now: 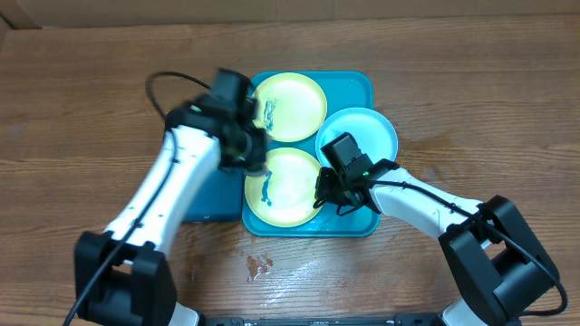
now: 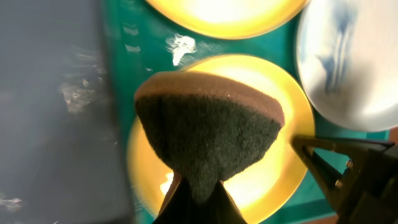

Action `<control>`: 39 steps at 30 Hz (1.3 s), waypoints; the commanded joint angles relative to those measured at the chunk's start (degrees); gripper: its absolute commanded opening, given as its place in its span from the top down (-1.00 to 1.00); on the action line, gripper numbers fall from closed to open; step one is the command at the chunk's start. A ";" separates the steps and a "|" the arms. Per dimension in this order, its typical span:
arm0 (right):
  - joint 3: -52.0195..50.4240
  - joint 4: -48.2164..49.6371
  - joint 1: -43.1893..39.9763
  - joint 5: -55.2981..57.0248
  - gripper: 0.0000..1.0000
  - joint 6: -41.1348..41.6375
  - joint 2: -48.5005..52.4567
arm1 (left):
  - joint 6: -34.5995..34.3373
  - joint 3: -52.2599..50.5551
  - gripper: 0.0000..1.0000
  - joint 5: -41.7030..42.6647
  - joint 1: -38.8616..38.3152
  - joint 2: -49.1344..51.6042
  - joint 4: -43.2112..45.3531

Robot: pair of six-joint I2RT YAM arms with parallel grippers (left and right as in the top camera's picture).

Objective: Clean dirty plates on tray and stack at the side
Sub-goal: 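Move the sponge with the left gripper onto the lower-left yellow plate, then scrub the lower-left plate with the sponge while the right gripper holds its rim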

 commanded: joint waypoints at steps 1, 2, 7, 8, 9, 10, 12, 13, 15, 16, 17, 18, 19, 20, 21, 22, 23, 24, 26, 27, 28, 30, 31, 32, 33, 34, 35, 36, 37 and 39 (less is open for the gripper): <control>-0.72 -1.73 0.02 2.45 0.92 0.26 1.92 | -6.45 -6.14 0.92 1.57 -3.91 0.81 5.07; -0.72 -1.81 0.02 2.45 0.92 0.26 1.95 | -7.76 -8.00 0.92 1.60 -4.98 1.53 7.78; -0.72 -1.73 0.02 2.32 0.92 0.24 1.95 | -9.22 -11.13 0.92 2.23 -7.52 7.30 14.05; -0.72 -1.75 0.02 2.03 0.92 0.22 1.95 | -9.25 -11.13 0.92 1.05 -7.50 8.55 14.12; -0.72 -1.75 0.02 1.79 0.92 0.22 1.95 | -9.25 -11.13 0.92 -0.22 -7.48 9.64 14.12; -0.72 -1.75 0.02 1.42 0.92 0.22 1.95 | -9.20 -11.13 0.92 -2.58 -7.13 11.39 14.01; -0.72 -1.79 0.02 1.29 0.92 0.22 1.95 | -8.76 -10.93 0.92 -4.22 -6.56 12.50 13.44; -0.72 -1.90 0.02 1.29 0.92 0.24 1.95 | -8.07 -10.82 0.92 -5.09 -6.16 12.76 13.05; -0.72 -1.99 0.02 1.16 0.92 0.22 1.95 | -7.21 -10.54 0.92 -8.39 -5.20 12.83 11.72; -0.72 -1.99 0.02 0.94 0.92 0.22 1.95 | -7.13 -10.34 0.92 -10.91 -4.66 12.81 10.86; -0.72 -2.01 0.02 0.92 0.92 0.22 1.95 | -6.91 -10.12 0.92 -12.76 -4.24 12.81 10.14; -0.72 -2.05 0.02 0.92 0.92 0.22 1.92 | -6.49 -10.08 0.92 -14.51 -3.76 12.83 9.57; -0.72 -2.05 0.02 0.92 0.92 0.22 1.95 | -5.90 -10.08 0.92 -16.24 -3.23 12.83 9.03; -0.72 -2.05 0.02 0.92 0.92 0.22 1.95 | -5.07 -10.08 0.92 -17.14 -2.93 12.83 8.74; -0.72 -2.05 0.02 0.92 0.92 0.22 1.92 | -4.00 -10.08 0.92 -17.97 -2.67 12.83 8.44; -0.72 -2.05 0.02 0.92 0.92 0.22 1.92 | -3.28 -10.08 0.92 -19.06 -2.45 12.83 8.11; -0.72 -2.05 0.02 0.92 0.92 0.22 1.95 | -3.10 -10.08 0.92 -20.41 -2.19 12.83 7.76; -0.72 -2.10 0.02 0.92 0.92 0.22 1.95 | -3.10 -10.05 0.92 -21.55 -2.08 12.83 7.48; -0.72 -2.16 0.02 0.92 0.92 0.22 1.92 | -3.13 -10.08 0.92 -22.29 -2.08 12.83 7.41; -0.72 -2.19 0.02 0.92 0.92 0.22 1.95 | -3.15 -10.05 0.92 -22.21 -2.08 12.83 7.54; -0.72 -2.19 0.02 0.92 0.92 0.22 1.95 | -3.10 -10.05 0.92 -21.03 -2.08 12.83 8.00; -0.72 -2.16 0.02 0.92 0.92 0.22 1.92 | -1.62 -10.05 0.92 -13.73 -2.19 12.83 9.81; -0.72 -2.16 0.02 0.92 0.92 0.22 1.95 | 0.13 -10.08 0.92 -8.63 -2.21 12.83 10.86; -0.72 -2.16 0.02 0.92 0.92 0.22 1.92 | 1.70 -10.08 0.92 -3.82 -2.21 12.83 12.02; -0.72 -2.19 0.02 0.92 0.92 0.22 1.92 | 3.10 -10.12 0.92 1.44 -2.27 13.03 13.70; -0.72 -2.19 0.02 0.92 0.92 0.22 1.92 | 4.07 -10.12 0.92 5.01 -2.45 13.16 15.06; -0.72 -2.16 0.02 0.92 0.92 0.22 1.95 | 4.98 -10.14 0.92 8.33 -2.75 13.49 16.50; -0.72 -2.16 0.02 0.92 0.92 0.22 1.95 | 5.88 -10.12 0.92 10.91 -3.15 13.79 17.75; -0.72 -2.19 0.02 0.92 0.92 0.22 1.92 | 6.69 -10.12 0.92 12.63 -3.54 14.19 18.40; -0.72 -2.23 0.02 0.90 0.92 0.22 1.92 | 8.96 -10.12 0.92 14.69 -4.50 15.08 18.58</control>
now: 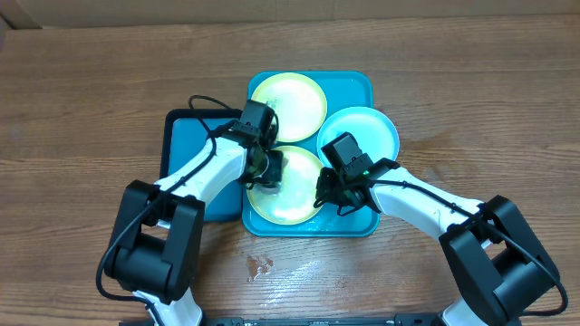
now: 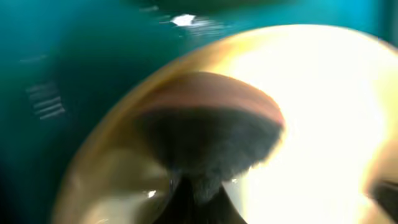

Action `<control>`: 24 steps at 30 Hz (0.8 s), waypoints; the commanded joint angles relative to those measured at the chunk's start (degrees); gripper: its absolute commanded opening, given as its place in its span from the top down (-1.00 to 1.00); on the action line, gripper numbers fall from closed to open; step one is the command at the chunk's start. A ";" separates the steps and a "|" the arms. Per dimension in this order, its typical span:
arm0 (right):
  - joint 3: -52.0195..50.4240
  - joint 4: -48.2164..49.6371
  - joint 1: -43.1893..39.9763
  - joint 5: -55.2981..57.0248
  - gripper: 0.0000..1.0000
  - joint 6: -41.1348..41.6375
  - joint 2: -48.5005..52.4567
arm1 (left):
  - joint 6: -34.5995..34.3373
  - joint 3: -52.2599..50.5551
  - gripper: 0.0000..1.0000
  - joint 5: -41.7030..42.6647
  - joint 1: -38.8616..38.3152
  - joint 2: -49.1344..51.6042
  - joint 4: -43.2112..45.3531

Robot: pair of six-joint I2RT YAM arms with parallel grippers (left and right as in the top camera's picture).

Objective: Clean dirty plates on tray and stack at the side
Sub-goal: 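Scrub the lower-left plate with the sponge while the right gripper holds its rim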

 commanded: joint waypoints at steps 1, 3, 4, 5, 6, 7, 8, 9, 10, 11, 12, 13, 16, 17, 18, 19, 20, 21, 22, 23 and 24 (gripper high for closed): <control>-1.01 -1.22 0.15 1.01 0.92 0.04 1.95 | 6.97 -0.76 0.92 13.88 -2.71 4.07 0.28; -1.01 -1.31 0.15 1.01 0.92 0.04 1.92 | 9.73 -0.76 0.92 16.44 -2.80 4.46 -0.87; -1.01 -1.31 0.15 1.01 0.92 0.04 1.95 | 11.08 -0.76 0.92 17.49 -2.78 4.48 -1.66; -1.01 -1.29 0.15 1.01 0.92 0.04 1.95 | 11.98 -0.76 0.92 17.86 -2.78 4.50 -2.36; -1.01 -1.31 0.15 1.01 0.92 0.04 1.95 | 12.55 -0.76 0.92 17.81 -2.78 4.50 -3.32; -1.01 -1.31 0.15 1.01 0.92 0.04 1.95 | 13.16 -0.76 0.92 17.81 -2.78 4.50 -4.35; -1.01 -1.29 0.15 1.01 0.92 0.04 1.92 | 13.33 -0.76 0.92 17.81 -2.78 4.50 -5.22; -1.01 -1.29 0.15 1.01 0.92 0.04 1.95 | 13.79 -0.76 0.92 17.81 -2.84 4.50 -6.40; -1.01 -1.31 0.15 1.01 0.92 0.04 1.92 | 14.56 -0.76 0.92 17.79 -2.95 4.50 -7.65; -1.01 -1.31 0.15 1.01 0.92 0.04 1.92 | 15.06 -0.76 0.92 17.35 -3.10 4.50 -8.79; -1.01 -1.31 0.15 1.01 0.92 0.04 1.92 | 15.02 -0.76 0.92 16.63 -3.15 4.50 -9.51; -1.01 -1.31 0.15 1.01 0.92 0.04 1.95 | 14.99 -0.76 0.92 15.63 -3.15 4.50 -10.36; -1.01 -1.31 0.15 1.01 0.92 0.04 1.95 | 13.27 -0.76 0.92 10.58 -3.15 4.50 -11.91; -1.01 -1.31 0.15 1.01 0.92 0.04 1.95 | 11.43 -0.76 0.92 7.10 -3.13 4.50 -12.41; -1.01 -1.31 0.15 1.01 0.92 0.04 1.95 | 8.24 -0.76 0.92 2.01 -3.10 4.50 -13.09; -1.01 -1.31 0.15 1.01 0.92 0.04 1.92 | 3.91 -0.76 0.92 -4.55 -3.10 4.50 -13.90; -1.01 -1.31 0.15 1.01 0.92 0.04 1.95 | -0.26 -0.76 0.92 -11.28 -3.08 4.50 -14.95; -1.01 -1.33 0.15 0.98 0.92 0.04 1.95 | -2.58 -0.76 0.92 -15.45 -2.99 4.50 -15.58; -1.01 -1.33 0.15 0.98 0.92 0.04 1.95 | -4.61 -0.76 0.92 -19.23 -2.91 4.46 -16.22; -1.01 -1.36 0.15 0.98 0.92 0.04 1.95 | -6.43 -0.76 0.92 -22.43 -2.69 4.44 -16.65; -1.01 -1.36 0.15 0.98 0.92 0.04 1.95 | -7.43 -0.74 0.92 -24.61 -2.40 4.35 -16.87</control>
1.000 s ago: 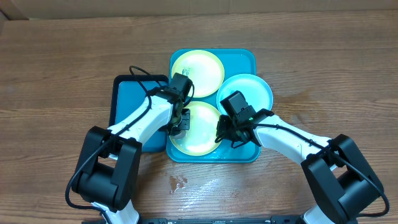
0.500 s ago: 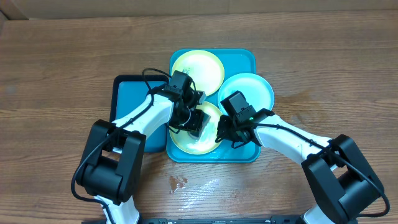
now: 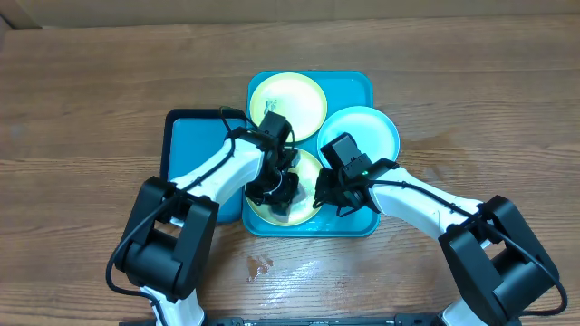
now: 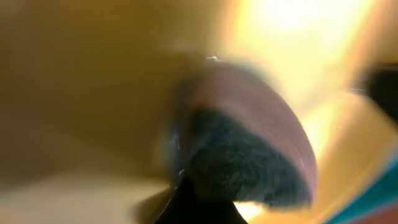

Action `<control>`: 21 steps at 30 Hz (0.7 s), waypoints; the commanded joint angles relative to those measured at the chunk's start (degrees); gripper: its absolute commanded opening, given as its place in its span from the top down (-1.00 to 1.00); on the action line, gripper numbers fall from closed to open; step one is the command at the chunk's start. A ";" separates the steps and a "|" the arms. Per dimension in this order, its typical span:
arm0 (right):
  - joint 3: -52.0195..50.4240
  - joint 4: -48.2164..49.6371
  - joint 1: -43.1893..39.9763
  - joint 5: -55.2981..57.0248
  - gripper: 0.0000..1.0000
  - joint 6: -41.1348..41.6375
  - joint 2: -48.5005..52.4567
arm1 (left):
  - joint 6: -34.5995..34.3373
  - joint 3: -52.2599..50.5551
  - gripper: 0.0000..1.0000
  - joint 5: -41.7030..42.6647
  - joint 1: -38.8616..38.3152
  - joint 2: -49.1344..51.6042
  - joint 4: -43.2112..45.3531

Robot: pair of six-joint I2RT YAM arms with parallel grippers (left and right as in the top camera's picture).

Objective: Clean dirty plates on tray and stack at the side
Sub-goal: 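Scrub the lower-left plate with the sponge while the right gripper holds its rim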

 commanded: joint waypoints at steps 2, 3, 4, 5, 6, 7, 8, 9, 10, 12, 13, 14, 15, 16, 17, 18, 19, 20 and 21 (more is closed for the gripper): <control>-1.14 -1.03 0.07 1.64 0.92 -0.17 1.92 | -11.02 -2.64 0.92 -28.76 2.49 2.82 -1.66; -1.14 -1.03 0.07 1.62 0.92 -0.17 1.92 | -11.93 -2.51 0.92 -30.34 2.78 2.82 -1.66; -1.14 -1.07 0.07 1.53 0.92 -0.17 1.95 | -12.92 -2.40 0.92 -31.85 2.97 2.82 -1.64; -1.14 -1.09 0.07 1.27 0.92 -0.17 1.95 | -13.60 -2.19 0.92 -33.09 3.17 2.82 -1.64; -1.14 -1.14 0.07 1.25 0.92 -0.17 1.92 | -13.60 -1.92 0.92 -33.57 3.26 2.82 -1.51; -1.14 -1.20 0.07 1.25 0.92 -0.17 1.92 | -13.44 -1.60 0.92 -33.75 3.26 2.82 -1.05; -1.14 -1.20 0.07 1.25 0.92 -0.17 1.92 | -12.92 -1.22 0.92 -33.73 3.23 2.82 -0.63; -1.14 -1.20 0.07 1.25 0.92 -0.17 1.92 | -12.41 -0.76 0.92 -33.73 3.23 2.82 -0.33; -1.14 -1.20 0.07 1.25 0.92 -0.17 1.95 | -11.80 -0.46 0.92 -33.68 3.23 2.82 0.15; -1.14 -1.20 0.07 1.25 0.92 -0.17 1.95 | -11.13 0.17 0.92 -33.35 3.17 2.82 1.51; -1.14 -1.20 0.07 1.25 0.92 -0.17 1.95 | -11.13 0.35 0.92 -33.24 3.17 2.82 2.03; -1.14 -1.20 0.07 1.25 0.92 -0.17 1.92 | -11.10 0.46 0.92 -33.03 3.17 2.82 2.95; -1.14 -1.20 0.07 1.25 0.92 -0.17 1.92 | -10.69 0.46 0.92 -32.48 3.17 2.82 3.96; -1.14 -1.20 0.07 1.25 0.92 -0.17 1.92 | -9.31 0.46 0.92 -30.86 3.15 2.82 5.20; -1.14 -1.20 0.07 1.25 0.92 -0.17 1.95 | -7.89 0.46 0.92 -29.11 3.15 2.84 6.27; -1.16 -1.20 0.07 1.25 0.92 -0.17 1.95 | -6.27 0.46 0.92 -26.73 3.15 2.84 7.63; -1.14 -1.20 0.07 1.25 0.92 -0.17 1.92 | -4.79 0.46 0.92 -24.09 3.15 2.84 8.83; -1.14 -1.20 0.07 1.25 0.92 -0.17 1.95 | -2.99 0.46 0.92 -20.48 3.15 2.84 10.25; -1.14 -1.20 0.07 1.25 0.92 -0.17 1.92 | -1.46 0.46 0.92 -17.53 3.15 2.84 11.26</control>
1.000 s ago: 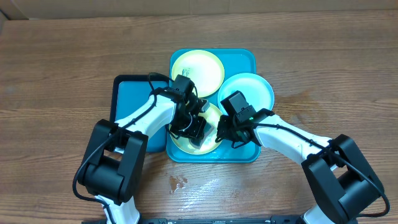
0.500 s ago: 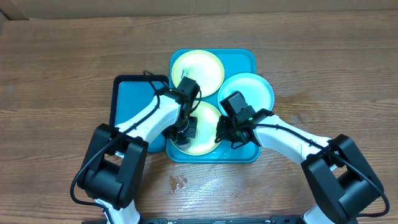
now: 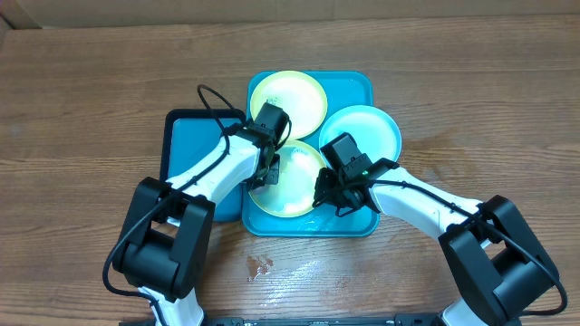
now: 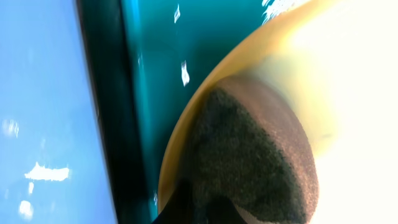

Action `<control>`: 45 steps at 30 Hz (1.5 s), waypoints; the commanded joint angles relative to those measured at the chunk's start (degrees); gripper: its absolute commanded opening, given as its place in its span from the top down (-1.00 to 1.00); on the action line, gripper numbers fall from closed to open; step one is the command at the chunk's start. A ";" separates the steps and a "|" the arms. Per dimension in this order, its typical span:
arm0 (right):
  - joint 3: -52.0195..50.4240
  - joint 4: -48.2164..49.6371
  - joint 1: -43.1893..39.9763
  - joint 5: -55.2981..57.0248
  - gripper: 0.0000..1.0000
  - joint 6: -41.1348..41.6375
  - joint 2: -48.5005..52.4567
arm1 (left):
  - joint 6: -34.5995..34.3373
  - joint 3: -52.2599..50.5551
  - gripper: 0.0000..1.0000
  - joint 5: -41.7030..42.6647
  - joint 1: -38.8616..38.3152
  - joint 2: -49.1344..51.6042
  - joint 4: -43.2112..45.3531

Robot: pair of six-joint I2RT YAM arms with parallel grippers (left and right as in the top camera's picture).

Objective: Clean dirty plates on tray and stack at the side
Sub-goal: 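Scrub the lower-left plate with the sponge while the right gripper holds its rim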

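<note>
Three plates lie on the teal tray (image 3: 353, 220): a yellow plate (image 3: 292, 91) at the back, a light blue plate (image 3: 366, 131) on the right, and a near yellow plate (image 3: 299, 186). My left gripper (image 3: 265, 172) is shut on a dark scrub sponge (image 4: 249, 155) with a brown back. The sponge is pressed on the near yellow plate (image 4: 348, 93) at its left rim, next to the tray's floor (image 4: 155, 62). My right gripper (image 3: 327, 195) sits at the same plate's right rim and looks shut on it. The plate's visible face shows no smear.
A flat blue tray (image 3: 186, 172) lies against the teal tray's left side, under my left arm, and shows as light blue (image 4: 43, 93) in the left wrist view. A small wet stain (image 3: 258, 264) marks the wooden table in front.
My left gripper and the sponge have moved from the near yellow plate's lower middle to its left rim. The right gripper and all three plates are where they were.
First the sponge hung above the near yellow plate, which bore a blue smear on its left half, while my right gripper was at its right rim. Then the sponge was on the plate's upper left, then its lower middle, and now its left rim, with no smear showing.
</note>
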 commanded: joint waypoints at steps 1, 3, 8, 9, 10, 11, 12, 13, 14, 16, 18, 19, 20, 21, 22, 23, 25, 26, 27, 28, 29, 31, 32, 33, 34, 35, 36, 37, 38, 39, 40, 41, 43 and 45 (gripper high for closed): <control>-1.16 -1.16 0.07 2.03 0.92 -1.33 1.90 | 8.11 -0.52 0.92 9.03 1.49 2.95 4.61; -1.16 -1.16 0.07 2.03 0.92 -1.33 1.90 | 11.89 -0.52 0.92 15.30 1.49 2.97 6.10; -1.18 -1.14 0.07 2.03 0.92 -1.31 1.90 | 15.54 -0.55 0.92 25.46 1.49 3.17 7.91; -1.16 -1.11 0.07 2.03 0.92 -1.33 1.90 | 16.04 -0.55 0.92 27.85 1.49 3.19 8.37; -1.18 -1.09 0.07 2.03 0.92 -1.31 1.90 | 16.96 -0.55 0.92 31.39 1.49 3.19 8.74; -1.16 -1.09 0.07 2.03 0.92 -1.31 1.90 | 17.14 -0.55 0.92 32.59 1.46 3.19 8.72; -1.16 -1.09 0.07 2.03 0.92 -1.31 1.90 | 17.14 -0.55 0.92 33.59 1.42 3.21 8.72; -1.16 -1.09 0.07 2.03 0.92 -1.31 1.90 | 17.14 -0.55 0.92 34.69 1.29 3.21 8.72; -1.16 -1.09 0.07 2.03 0.92 -1.31 1.90 | 17.20 -0.55 0.92 35.98 1.07 3.21 8.72; -1.18 -1.07 0.07 2.03 0.92 -1.31 1.90 | 17.88 -0.55 0.92 38.80 0.44 3.21 8.70; -1.16 -1.09 0.07 2.03 0.92 -1.31 1.90 | 17.94 -0.55 0.92 40.74 -0.33 3.21 8.66; -1.16 -1.09 0.07 2.03 0.92 -1.31 1.90 | 17.97 -0.55 0.92 41.13 -0.70 3.21 8.63; -1.16 -1.09 0.07 2.03 0.92 -1.31 1.90 | 17.97 -0.55 0.91 41.27 -1.16 3.21 8.48; -1.16 -1.09 0.07 2.03 0.92 -1.31 1.90 | 17.94 -0.55 0.92 41.22 -1.38 3.21 8.24; -1.18 -1.09 0.07 2.03 0.92 -1.31 1.90 | 17.94 -0.55 0.92 41.07 -1.49 3.21 8.00; -1.16 -1.11 0.07 2.01 0.92 -1.31 1.90 | 17.70 -0.55 0.92 39.85 -1.49 3.21 7.52; -1.16 -1.14 0.07 2.03 0.92 -1.33 1.90 | 15.13 -0.52 0.92 33.62 -1.46 3.21 5.81; -1.18 -1.14 0.07 2.03 0.92 -1.33 1.90 | 12.35 -0.52 0.92 28.00 -1.33 3.21 4.46; -1.16 -1.14 0.07 2.01 0.92 -1.31 1.90 | 9.64 -0.52 0.92 22.51 -1.18 3.21 3.06; -1.16 -1.14 0.07 2.01 0.92 -1.31 1.90 | 6.32 -0.52 0.92 15.17 -1.05 3.21 1.05; -1.18 -1.14 0.07 2.03 0.92 -1.31 1.90 | 4.63 -0.52 0.92 10.84 -1.03 3.21 -0.33; -1.18 -1.14 0.07 2.03 0.92 -1.31 1.90 | 2.19 -0.52 0.92 2.05 -1.03 3.21 -3.41; -1.16 -1.14 0.07 2.03 0.92 -1.31 1.90 | 1.09 -0.52 0.92 -1.62 -1.03 3.19 -4.81; -1.16 -1.14 0.07 2.01 0.92 -1.31 1.90 | 0.13 -0.52 0.92 -4.61 -1.05 3.19 -6.01; -1.16 -1.14 0.07 2.01 0.92 -1.31 1.90 | -0.57 -0.52 0.92 -6.88 -1.05 3.19 -6.93; -1.16 -1.14 0.07 2.01 0.92 -1.31 1.90 | -1.27 -0.50 0.91 -8.46 -1.05 3.19 -7.67; -1.16 -1.11 0.07 2.01 0.92 -1.31 1.90 | -2.16 -0.50 0.92 -10.10 -1.05 3.19 -8.44; -1.18 -1.11 0.07 2.03 0.92 -1.31 1.90 | -3.19 -0.50 0.92 -11.37 -1.05 3.19 -9.01; -1.16 -1.11 0.07 2.03 0.92 -1.31 1.90 | -3.98 -0.50 0.92 -12.24 -1.05 3.19 -9.31; -1.16 -1.11 0.07 2.03 0.92 -1.31 1.90 | -4.48 -0.50 0.92 -12.33 -1.05 3.19 -9.35; -1.18 -1.11 0.07 2.01 0.92 -1.31 1.90 | -4.92 -0.50 0.92 -11.80 -1.05 3.19 -9.14; -1.16 -1.11 0.07 2.01 0.92 -1.31 1.90 | -4.81 -0.50 0.92 -9.57 -1.05 3.19 -8.50; -1.16 -1.11 0.07 2.01 0.92 -1.31 1.90 | -2.62 -0.50 0.92 -1.40 -1.20 3.19 -6.25; -1.16 -1.11 0.07 2.01 0.92 -1.31 1.88 | 2.47 -0.52 0.92 9.49 -1.20 3.19 -3.19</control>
